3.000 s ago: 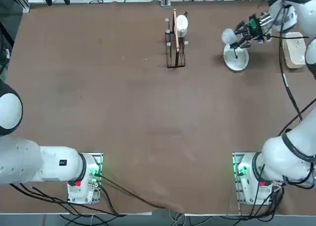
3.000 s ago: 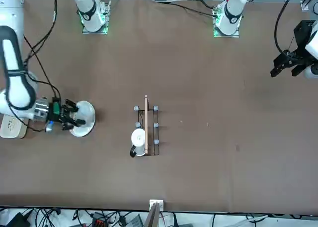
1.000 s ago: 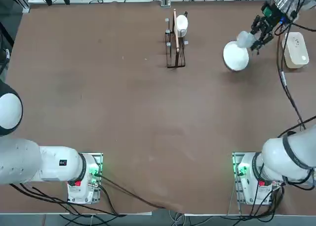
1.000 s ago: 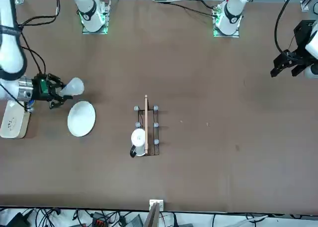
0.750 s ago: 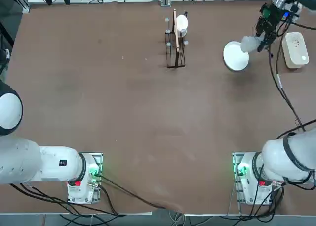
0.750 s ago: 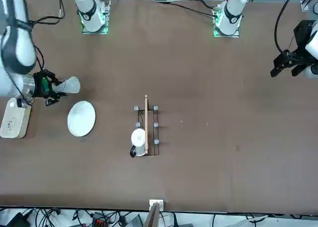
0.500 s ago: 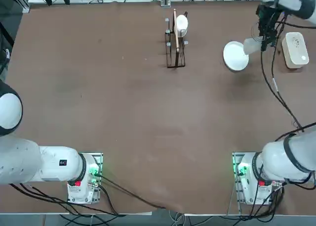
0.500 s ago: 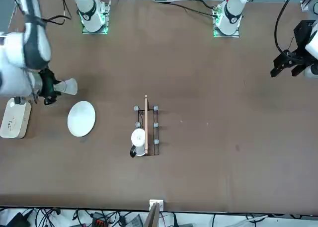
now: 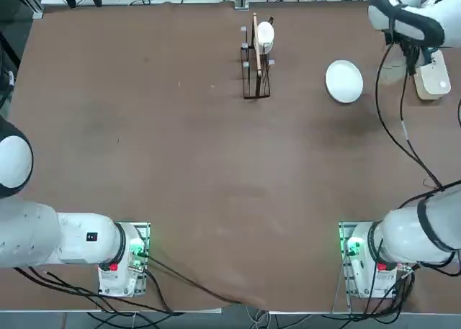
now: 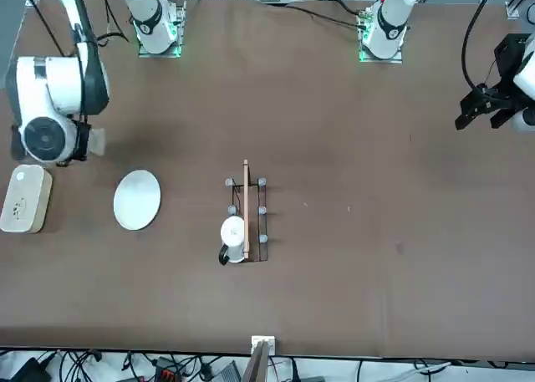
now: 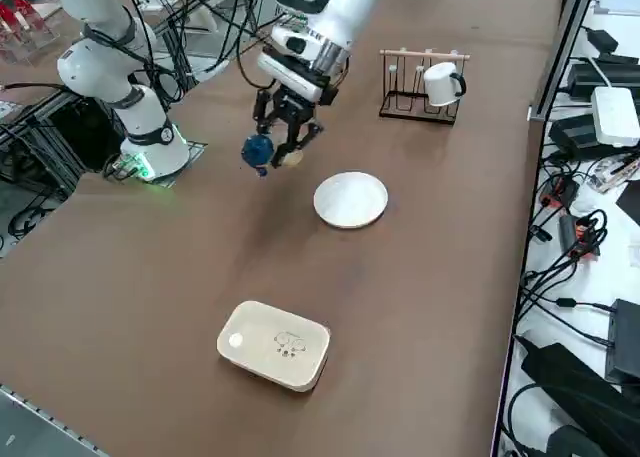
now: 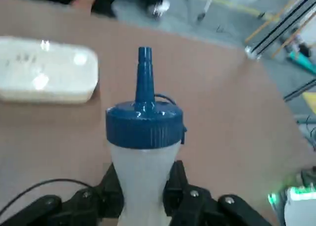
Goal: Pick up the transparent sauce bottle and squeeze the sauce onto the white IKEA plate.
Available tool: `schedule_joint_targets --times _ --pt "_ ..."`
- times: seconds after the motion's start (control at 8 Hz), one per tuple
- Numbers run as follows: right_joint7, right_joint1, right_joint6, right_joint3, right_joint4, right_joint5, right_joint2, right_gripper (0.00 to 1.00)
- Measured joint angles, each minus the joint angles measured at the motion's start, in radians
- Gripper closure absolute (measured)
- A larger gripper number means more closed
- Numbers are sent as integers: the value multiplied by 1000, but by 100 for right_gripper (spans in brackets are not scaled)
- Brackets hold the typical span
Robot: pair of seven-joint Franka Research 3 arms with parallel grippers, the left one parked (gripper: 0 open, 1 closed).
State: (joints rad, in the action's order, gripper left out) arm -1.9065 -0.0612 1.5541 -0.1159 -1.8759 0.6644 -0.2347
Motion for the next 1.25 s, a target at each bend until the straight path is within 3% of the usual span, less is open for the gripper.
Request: schedule_joint_targets --times 0.62,1.25 --pt "-412 -1 -31 6 -202 342 -88 60" --pt "-792 -52 -54 20 -370 537 -164 60"
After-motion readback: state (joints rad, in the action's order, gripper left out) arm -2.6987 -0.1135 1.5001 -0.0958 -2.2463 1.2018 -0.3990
